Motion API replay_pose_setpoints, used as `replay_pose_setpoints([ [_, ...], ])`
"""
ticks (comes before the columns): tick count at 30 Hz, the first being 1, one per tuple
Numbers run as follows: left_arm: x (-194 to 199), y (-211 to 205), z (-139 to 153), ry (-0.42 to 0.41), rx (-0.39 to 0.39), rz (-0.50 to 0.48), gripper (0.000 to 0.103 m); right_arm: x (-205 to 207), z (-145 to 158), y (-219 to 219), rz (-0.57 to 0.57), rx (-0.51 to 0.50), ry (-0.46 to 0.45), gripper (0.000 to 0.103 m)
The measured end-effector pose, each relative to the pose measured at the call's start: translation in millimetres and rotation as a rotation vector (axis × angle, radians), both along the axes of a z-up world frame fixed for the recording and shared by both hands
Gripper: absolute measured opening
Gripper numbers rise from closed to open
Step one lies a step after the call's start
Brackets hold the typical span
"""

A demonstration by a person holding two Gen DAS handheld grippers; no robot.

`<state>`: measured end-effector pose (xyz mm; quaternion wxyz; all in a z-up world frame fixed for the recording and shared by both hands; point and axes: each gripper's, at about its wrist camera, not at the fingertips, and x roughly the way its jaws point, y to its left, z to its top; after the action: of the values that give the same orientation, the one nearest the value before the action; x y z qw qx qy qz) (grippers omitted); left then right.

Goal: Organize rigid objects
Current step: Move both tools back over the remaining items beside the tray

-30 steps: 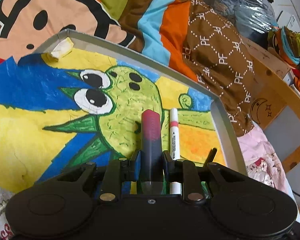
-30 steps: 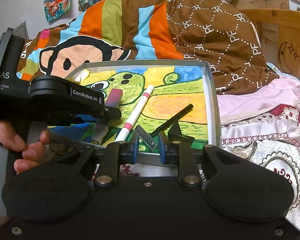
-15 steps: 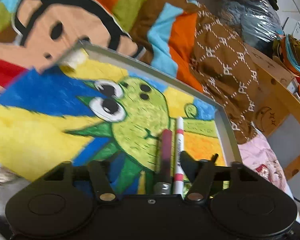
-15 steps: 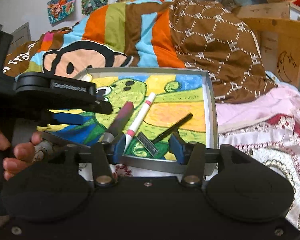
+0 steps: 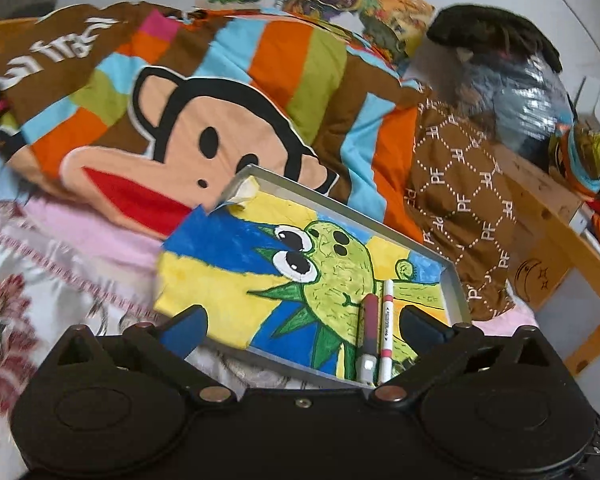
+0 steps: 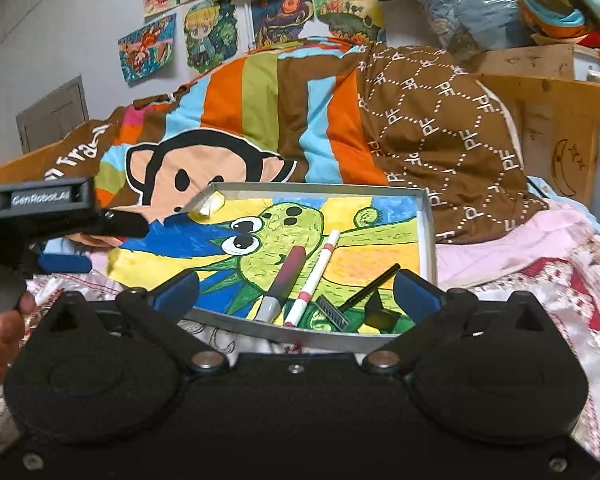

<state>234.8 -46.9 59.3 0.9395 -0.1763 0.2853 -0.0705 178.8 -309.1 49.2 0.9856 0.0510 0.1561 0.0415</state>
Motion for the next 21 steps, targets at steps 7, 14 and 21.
replay_pose_setpoints([
  [7, -55.1, 1.2, -1.1, -0.025, -0.022, 0.019, 0.102, -55.9, 13.8, -2.7, -0.050, 0.000, -0.059, 0.103],
  [14, -121.8, 1.5, -8.2, -0.047, 0.041, 0.027, 0.102, -105.4, 13.9, 2.2, -0.098, 0.008, -0.084, 0.103],
  [21, -168.3, 7.0, -7.4, -0.092, 0.154, 0.023, 0.102, -154.7, 12.7, 13.0, -0.146, 0.026, -0.092, 0.103],
])
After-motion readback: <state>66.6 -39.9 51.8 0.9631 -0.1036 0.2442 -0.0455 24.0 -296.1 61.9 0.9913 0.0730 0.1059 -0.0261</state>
